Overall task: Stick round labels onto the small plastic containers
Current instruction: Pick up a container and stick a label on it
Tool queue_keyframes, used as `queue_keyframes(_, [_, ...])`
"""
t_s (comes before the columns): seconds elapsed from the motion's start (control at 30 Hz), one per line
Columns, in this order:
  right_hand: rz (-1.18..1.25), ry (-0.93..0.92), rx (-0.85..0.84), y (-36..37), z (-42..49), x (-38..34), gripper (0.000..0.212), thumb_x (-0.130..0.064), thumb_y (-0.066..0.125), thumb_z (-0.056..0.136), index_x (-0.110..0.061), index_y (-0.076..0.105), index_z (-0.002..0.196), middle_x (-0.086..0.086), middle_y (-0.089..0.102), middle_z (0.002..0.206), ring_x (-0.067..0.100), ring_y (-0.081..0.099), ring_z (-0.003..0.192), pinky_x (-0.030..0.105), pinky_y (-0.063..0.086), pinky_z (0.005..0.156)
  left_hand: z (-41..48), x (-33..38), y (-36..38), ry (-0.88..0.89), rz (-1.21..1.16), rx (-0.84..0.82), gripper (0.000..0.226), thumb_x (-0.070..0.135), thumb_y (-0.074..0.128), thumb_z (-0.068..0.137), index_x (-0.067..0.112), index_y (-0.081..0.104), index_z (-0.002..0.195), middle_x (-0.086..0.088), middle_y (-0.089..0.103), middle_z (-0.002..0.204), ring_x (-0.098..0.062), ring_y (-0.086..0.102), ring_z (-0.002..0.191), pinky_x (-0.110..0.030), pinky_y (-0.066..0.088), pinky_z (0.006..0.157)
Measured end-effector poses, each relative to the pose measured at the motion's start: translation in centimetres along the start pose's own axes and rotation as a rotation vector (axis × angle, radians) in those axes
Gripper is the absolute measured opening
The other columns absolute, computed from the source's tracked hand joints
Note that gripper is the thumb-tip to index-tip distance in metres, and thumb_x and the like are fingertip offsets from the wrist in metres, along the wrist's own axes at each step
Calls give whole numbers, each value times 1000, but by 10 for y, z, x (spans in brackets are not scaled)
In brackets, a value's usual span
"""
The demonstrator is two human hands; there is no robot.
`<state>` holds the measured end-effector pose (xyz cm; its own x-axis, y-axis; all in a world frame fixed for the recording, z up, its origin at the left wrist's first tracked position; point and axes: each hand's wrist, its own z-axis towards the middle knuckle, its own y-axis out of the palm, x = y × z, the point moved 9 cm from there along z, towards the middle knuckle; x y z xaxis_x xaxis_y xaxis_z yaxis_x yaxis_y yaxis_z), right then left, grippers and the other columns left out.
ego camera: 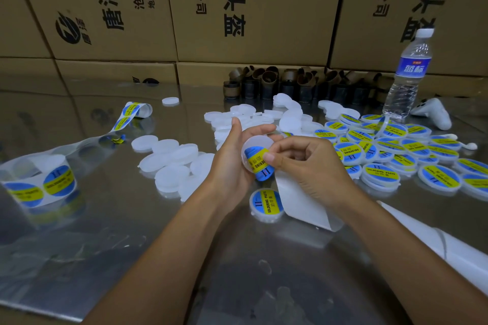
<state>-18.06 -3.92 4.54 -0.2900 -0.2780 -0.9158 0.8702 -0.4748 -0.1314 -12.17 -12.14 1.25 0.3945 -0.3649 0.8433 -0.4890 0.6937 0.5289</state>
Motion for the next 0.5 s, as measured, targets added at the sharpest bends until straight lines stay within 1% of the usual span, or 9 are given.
queue_keyframes(0.07, [6, 4, 54, -5, 1, 1, 13, -13, 75, 75, -20, 69, 65, 1, 68, 67, -5, 63, 73, 10, 48, 73, 0, 0, 0, 1, 20, 9, 61, 51, 20, 98, 8, 62, 95, -11, 73, 88, -23, 69, 83, -32, 57, 74])
queue_keyframes(0.13, [22, 19, 100, -9, 1, 2, 10, -12, 75, 76, -16, 68, 69, 5, 68, 66, -3, 65, 73, 11, 49, 72, 0, -1, 0, -5, 18, 12, 60, 51, 21, 98, 9, 63, 96, -13, 72, 91, -23, 69, 84, -32, 57, 76])
queue_keyframes(0.2, [30, 32, 138, -11, 0, 4, 10, -12, 75, 76, -15, 68, 69, 1, 68, 62, -2, 65, 69, 10, 48, 68, -1, -1, 0, -8, 2, 8, 59, 51, 22, 98, 8, 63, 96, -13, 71, 91, -22, 70, 82, -31, 57, 75])
queue_keyframes(0.3, [20, 30, 176, -14, 0, 3, 12, -12, 75, 76, -17, 67, 67, -6, 67, 58, 0, 62, 59, 9, 46, 59, -1, 0, 2, -5, -12, -5, 58, 49, 22, 99, 7, 61, 97, -10, 72, 84, -20, 71, 78, -28, 59, 72])
queue_keyframes(0.5, [21, 25, 189, -15, -1, 2, 12, -11, 74, 77, -15, 66, 68, -11, 68, 58, -3, 63, 60, 8, 45, 58, -2, 0, 3, -1, -5, -19, 53, 48, 28, 98, 7, 62, 97, -10, 72, 87, -20, 70, 81, -28, 58, 72])
